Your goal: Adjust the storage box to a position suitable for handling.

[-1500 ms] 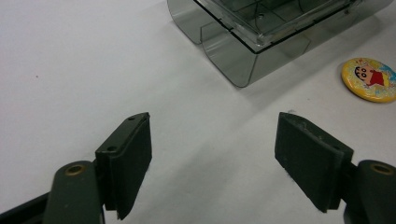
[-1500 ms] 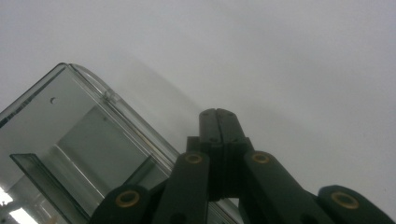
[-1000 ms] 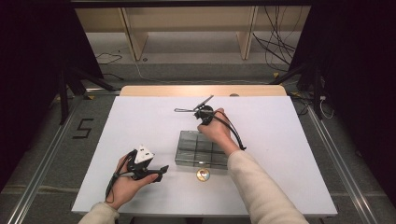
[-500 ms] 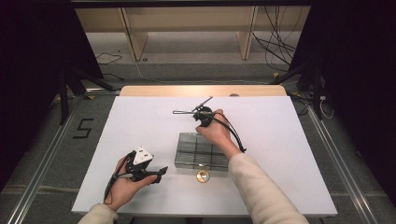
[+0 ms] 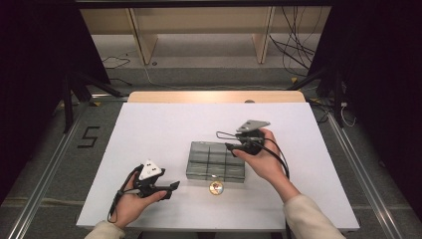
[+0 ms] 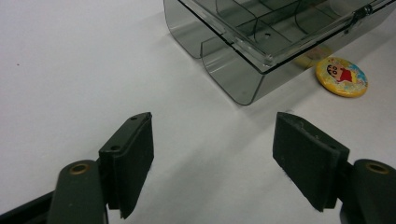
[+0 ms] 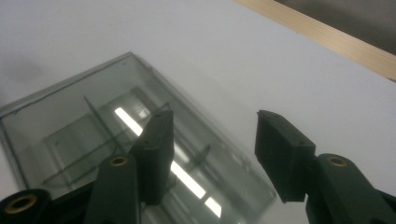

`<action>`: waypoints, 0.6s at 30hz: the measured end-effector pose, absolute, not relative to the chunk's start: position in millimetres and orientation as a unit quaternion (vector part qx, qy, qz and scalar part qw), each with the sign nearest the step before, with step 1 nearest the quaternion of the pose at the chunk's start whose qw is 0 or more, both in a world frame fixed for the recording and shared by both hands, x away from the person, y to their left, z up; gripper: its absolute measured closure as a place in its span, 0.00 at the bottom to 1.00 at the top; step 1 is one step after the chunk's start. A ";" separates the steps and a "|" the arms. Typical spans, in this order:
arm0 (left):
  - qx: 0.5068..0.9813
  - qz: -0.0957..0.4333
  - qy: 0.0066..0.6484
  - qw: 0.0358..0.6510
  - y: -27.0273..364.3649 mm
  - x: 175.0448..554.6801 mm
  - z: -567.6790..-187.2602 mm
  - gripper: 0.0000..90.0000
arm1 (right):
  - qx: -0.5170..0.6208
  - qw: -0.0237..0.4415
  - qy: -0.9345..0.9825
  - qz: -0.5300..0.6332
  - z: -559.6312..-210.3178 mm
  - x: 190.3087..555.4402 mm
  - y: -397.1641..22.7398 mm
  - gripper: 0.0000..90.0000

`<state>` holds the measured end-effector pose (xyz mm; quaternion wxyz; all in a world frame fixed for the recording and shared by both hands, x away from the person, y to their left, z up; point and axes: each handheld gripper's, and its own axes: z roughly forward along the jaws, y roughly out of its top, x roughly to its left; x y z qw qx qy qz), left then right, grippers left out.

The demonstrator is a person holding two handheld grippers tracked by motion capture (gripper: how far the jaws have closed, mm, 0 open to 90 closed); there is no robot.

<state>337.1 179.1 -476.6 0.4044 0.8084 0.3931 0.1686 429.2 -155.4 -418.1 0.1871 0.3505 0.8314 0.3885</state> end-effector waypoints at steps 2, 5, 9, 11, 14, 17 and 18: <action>0.805 0.168 0.394 0.411 178.8 334.6 -477.0 0.32 | 0.350 0.190 0.824 0.402 -420.5 416.1 -171.3 0.48; 0.805 0.168 0.392 0.413 178.7 332.3 -477.2 0.32 | 0.364 0.207 0.806 0.419 -426.7 395.3 -191.8 0.46; 0.805 0.169 0.390 0.414 177.2 329.6 -477.9 0.33 | 0.361 0.199 0.809 0.418 -441.5 375.1 -209.6 0.45; 0.806 0.169 0.388 0.415 176.0 328.2 -478.5 0.33 | 0.362 0.197 0.810 0.418 -445.3 371.2 -212.9 0.44; 0.805 0.172 0.382 0.420 175.8 324.7 -478.5 0.32 | 0.366 0.190 0.805 0.427 -456.8 357.7 -220.8 0.45; 0.803 0.173 0.383 0.422 176.6 323.6 -479.2 0.32 | 0.366 0.184 0.802 0.435 -460.4 351.2 -221.9 0.45; 0.803 0.172 0.384 0.423 177.1 323.0 -479.5 0.32 | 0.364 0.182 0.803 0.436 -461.4 348.4 -222.4 0.45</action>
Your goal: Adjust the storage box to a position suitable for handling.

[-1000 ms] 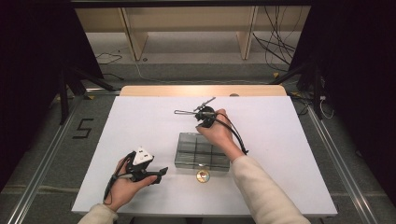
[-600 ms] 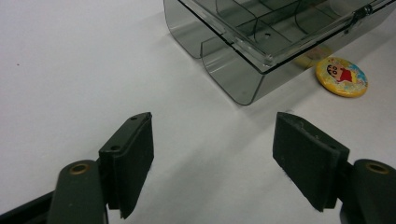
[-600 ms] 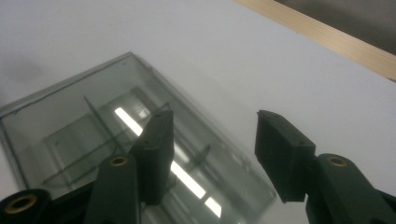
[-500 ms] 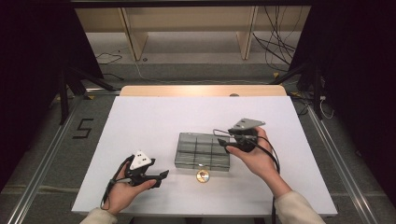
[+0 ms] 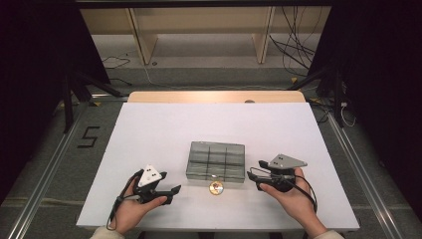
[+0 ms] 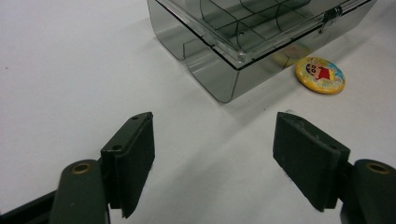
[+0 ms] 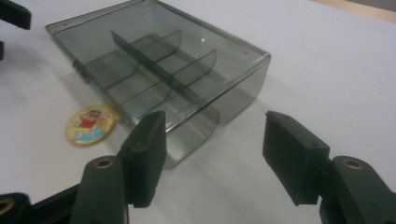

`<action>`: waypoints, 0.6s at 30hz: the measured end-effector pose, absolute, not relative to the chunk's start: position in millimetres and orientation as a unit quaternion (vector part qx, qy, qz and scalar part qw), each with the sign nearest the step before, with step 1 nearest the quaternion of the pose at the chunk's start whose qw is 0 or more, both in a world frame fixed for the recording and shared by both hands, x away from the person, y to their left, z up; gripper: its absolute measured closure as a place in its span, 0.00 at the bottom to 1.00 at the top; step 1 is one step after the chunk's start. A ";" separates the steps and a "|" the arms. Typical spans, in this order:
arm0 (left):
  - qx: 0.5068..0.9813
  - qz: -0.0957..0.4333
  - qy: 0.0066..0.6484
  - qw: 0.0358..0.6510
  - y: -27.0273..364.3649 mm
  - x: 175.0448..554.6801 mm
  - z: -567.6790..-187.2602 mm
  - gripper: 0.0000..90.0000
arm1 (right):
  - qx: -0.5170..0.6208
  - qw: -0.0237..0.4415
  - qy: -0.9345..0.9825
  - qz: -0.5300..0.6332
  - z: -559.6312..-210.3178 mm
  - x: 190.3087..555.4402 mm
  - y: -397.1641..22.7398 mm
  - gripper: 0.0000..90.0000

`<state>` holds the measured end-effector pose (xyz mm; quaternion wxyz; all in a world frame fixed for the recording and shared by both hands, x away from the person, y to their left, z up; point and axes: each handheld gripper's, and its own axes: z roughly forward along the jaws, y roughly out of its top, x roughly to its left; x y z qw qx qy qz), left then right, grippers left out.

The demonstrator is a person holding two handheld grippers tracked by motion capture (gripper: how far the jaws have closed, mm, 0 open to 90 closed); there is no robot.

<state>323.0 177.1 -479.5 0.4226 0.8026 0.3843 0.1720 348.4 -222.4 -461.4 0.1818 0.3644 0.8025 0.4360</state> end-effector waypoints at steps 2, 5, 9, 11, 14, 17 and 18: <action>0.804 0.170 0.384 0.421 178.3 322.5 -480.5 0.32 | 0.364 0.177 0.804 0.435 -463.9 343.3 -225.4 0.44; 0.804 0.169 0.384 0.422 178.7 322.4 -481.6 0.32 | 0.367 0.176 0.806 0.429 -469.1 339.0 -227.9 0.44; 0.802 0.168 0.385 0.425 177.4 322.0 -482.8 0.32 | 0.368 0.175 0.807 0.429 -471.4 336.0 -228.2 0.44; 0.804 0.169 0.382 0.422 177.6 322.3 -482.8 0.32 | 0.368 0.177 0.804 0.433 -470.6 335.3 -228.0 0.44; 0.805 0.171 0.382 0.421 177.0 322.3 -482.8 0.33 | 0.367 0.181 0.801 0.438 -470.3 335.2 -228.1 0.45; 0.807 0.170 0.381 0.419 176.4 322.7 -482.9 0.33 | 0.367 0.177 0.801 0.438 -471.8 335.4 -228.2 0.45; 0.806 0.170 0.382 0.420 175.8 322.7 -483.1 0.33 | 0.368 0.176 0.801 0.438 -472.2 335.4 -228.3 0.45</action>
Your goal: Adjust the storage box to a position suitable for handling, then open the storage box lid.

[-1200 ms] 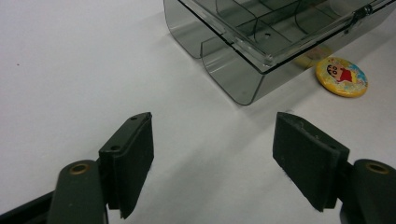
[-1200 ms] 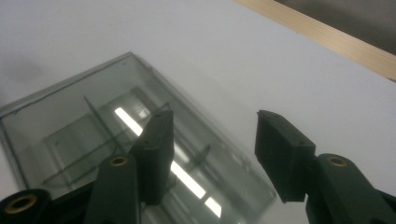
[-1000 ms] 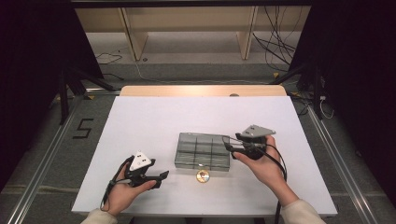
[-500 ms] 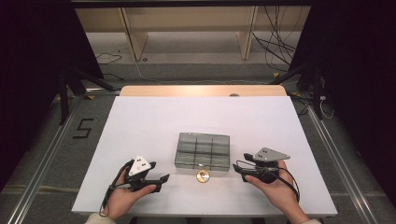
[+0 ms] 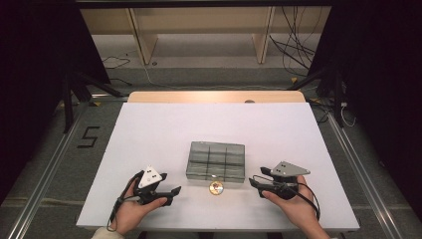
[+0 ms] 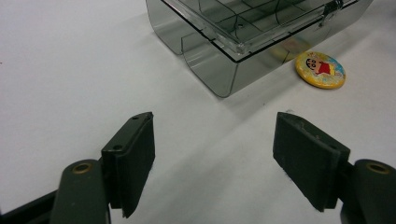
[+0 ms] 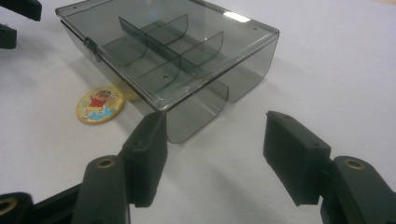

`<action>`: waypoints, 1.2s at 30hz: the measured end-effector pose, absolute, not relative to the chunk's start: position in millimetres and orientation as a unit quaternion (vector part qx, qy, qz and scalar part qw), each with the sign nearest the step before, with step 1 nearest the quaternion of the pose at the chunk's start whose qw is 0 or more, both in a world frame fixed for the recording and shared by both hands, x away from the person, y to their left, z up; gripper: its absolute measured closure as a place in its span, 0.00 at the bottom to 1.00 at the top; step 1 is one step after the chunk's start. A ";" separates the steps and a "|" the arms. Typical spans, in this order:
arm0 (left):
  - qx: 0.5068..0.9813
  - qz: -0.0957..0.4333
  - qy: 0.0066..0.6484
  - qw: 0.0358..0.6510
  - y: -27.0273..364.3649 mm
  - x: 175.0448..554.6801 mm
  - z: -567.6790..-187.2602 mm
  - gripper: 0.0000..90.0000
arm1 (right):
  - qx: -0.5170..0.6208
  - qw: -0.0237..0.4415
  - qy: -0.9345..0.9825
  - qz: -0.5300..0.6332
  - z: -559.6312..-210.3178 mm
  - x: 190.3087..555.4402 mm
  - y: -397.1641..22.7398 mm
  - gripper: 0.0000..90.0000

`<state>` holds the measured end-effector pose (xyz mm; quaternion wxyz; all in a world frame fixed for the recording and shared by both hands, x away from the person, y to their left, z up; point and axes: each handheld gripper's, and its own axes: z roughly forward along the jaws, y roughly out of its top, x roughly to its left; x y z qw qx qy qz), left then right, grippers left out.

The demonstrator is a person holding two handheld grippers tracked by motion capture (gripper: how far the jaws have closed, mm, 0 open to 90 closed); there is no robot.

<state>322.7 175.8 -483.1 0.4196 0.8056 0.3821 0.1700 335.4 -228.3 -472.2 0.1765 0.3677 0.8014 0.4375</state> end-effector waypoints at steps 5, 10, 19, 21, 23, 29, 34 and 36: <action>0.806 0.170 0.381 0.419 174.9 323.5 -483.3 0.33 | 0.369 0.177 0.800 0.437 -473.0 335.0 -229.1 0.45; 0.806 0.171 0.381 0.420 174.1 323.5 -483.0 0.33 | 0.369 0.180 0.800 0.438 -473.0 334.5 -230.1 0.46; 0.801 0.179 0.381 0.425 175.8 324.7 -479.5 0.51 | 0.346 0.171 0.811 0.441 -473.0 333.6 -227.8 0.79; 0.802 0.179 0.386 0.420 177.2 324.8 -477.6 0.66 | 0.337 0.169 0.816 0.439 -472.6 333.4 -226.6 0.91; 0.798 0.183 0.387 0.423 177.1 324.8 -474.7 0.80 | 0.326 0.171 0.822 0.435 -473.0 333.8 -224.1 0.99; 0.803 0.193 0.375 0.421 170.4 326.3 -472.2 0.99 | 0.298 0.157 0.837 0.431 -474.3 334.4 -214.5 1.00; 0.805 0.190 0.372 0.421 166.5 334.6 -474.3 0.99 | 0.300 0.156 0.839 0.427 -474.3 335.0 -212.3 1.00; 0.806 0.188 0.372 0.421 164.8 337.0 -476.0 0.99 | 0.302 0.156 0.839 0.425 -474.6 335.3 -212.7 1.00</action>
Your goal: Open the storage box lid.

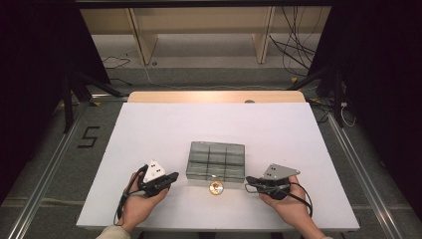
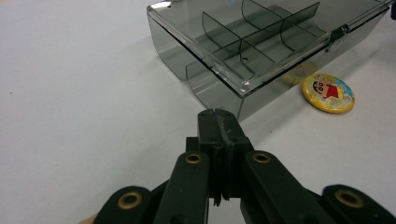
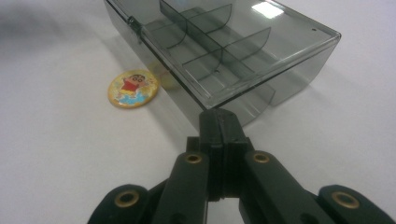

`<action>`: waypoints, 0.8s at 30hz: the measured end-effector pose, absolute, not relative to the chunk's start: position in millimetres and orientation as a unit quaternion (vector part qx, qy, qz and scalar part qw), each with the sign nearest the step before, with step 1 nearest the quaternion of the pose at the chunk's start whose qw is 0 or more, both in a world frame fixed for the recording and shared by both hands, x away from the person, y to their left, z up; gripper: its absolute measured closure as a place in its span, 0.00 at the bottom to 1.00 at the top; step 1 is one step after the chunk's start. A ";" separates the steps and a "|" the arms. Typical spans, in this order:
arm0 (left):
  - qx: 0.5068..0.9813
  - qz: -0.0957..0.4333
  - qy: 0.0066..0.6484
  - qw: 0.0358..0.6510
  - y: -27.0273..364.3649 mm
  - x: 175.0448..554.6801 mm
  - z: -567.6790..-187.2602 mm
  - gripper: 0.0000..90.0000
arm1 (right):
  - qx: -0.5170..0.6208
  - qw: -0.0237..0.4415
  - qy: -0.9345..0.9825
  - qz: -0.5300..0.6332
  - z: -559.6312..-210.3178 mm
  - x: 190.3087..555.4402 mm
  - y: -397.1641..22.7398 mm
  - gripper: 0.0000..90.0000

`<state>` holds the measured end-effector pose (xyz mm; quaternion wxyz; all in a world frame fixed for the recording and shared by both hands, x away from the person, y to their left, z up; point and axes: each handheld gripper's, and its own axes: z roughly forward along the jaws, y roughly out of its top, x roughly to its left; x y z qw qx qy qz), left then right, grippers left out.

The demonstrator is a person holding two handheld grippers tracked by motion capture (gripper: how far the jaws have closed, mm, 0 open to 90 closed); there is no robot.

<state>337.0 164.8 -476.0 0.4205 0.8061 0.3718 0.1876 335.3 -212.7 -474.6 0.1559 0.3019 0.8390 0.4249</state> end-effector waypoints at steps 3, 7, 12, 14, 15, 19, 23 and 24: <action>0.808 0.186 0.367 0.421 162.4 340.0 -478.3 0.99 | 0.304 0.152 0.839 0.426 -476.3 336.6 -212.0 1.00; 0.811 0.188 0.357 0.424 160.2 343.1 -478.7 0.99 | 0.302 0.151 0.839 0.428 -476.5 337.9 -210.2 1.00; 0.814 0.183 0.347 0.428 155.6 343.4 -480.2 0.99 | 0.301 0.151 0.839 0.428 -476.5 338.1 -209.9 1.00; 0.814 0.182 0.344 0.432 154.7 343.4 -480.0 0.99 | 0.300 0.151 0.839 0.428 -476.3 338.0 -209.8 1.00; 0.814 0.183 0.343 0.432 154.1 343.4 -480.0 0.99 | 0.300 0.151 0.839 0.428 -476.3 338.0 -209.8 1.00; 0.816 0.180 0.336 0.434 151.3 343.2 -481.2 0.99 | 0.299 0.152 0.839 0.429 -476.2 338.1 -209.8 1.00; 0.816 0.181 0.335 0.436 151.6 343.6 -481.2 0.99 | 0.298 0.152 0.839 0.429 -476.1 338.1 -209.8 1.00; 0.816 0.182 0.333 0.435 151.6 343.4 -481.0 0.99 | 0.298 0.152 0.839 0.429 -476.1 338.1 -209.8 1.00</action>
